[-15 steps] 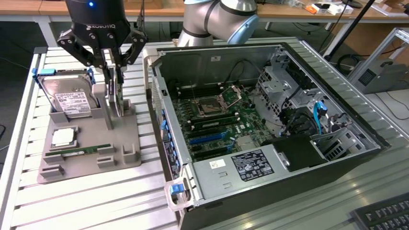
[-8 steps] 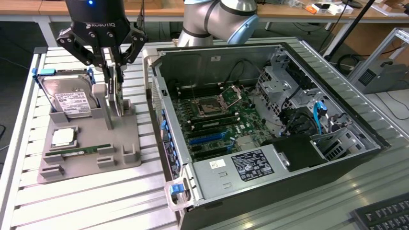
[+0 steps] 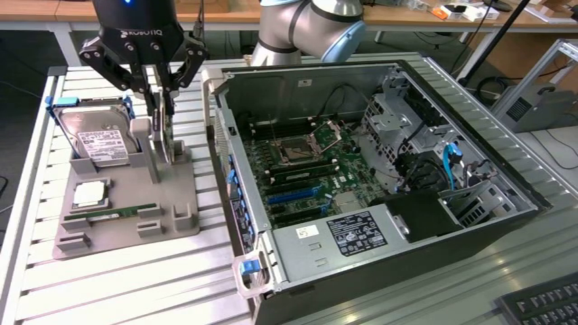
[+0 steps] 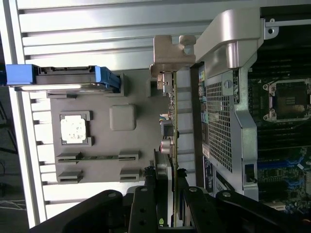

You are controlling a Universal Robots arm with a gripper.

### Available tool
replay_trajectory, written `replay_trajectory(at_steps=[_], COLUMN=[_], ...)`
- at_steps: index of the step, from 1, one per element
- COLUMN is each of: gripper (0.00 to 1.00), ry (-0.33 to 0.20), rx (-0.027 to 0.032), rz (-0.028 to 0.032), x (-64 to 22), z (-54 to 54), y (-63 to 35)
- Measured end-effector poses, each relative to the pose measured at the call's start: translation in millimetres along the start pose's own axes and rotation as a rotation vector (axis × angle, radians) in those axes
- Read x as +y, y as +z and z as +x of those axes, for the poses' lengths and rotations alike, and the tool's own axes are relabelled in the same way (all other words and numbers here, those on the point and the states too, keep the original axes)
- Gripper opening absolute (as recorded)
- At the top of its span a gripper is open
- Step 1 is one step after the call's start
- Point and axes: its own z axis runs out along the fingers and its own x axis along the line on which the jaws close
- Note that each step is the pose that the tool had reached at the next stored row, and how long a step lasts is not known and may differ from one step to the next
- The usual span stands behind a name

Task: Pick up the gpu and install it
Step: 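Pick up the gpu and move the gpu toward the slot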

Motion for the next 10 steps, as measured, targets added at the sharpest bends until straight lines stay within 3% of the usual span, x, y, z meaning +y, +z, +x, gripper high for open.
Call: replay_trajectory(at_steps=[10], gripper=[0.27], ry=[0.0], rx=[0.0], rz=[0.0], x=[-0.1], z=[0.0], y=[-1.7])
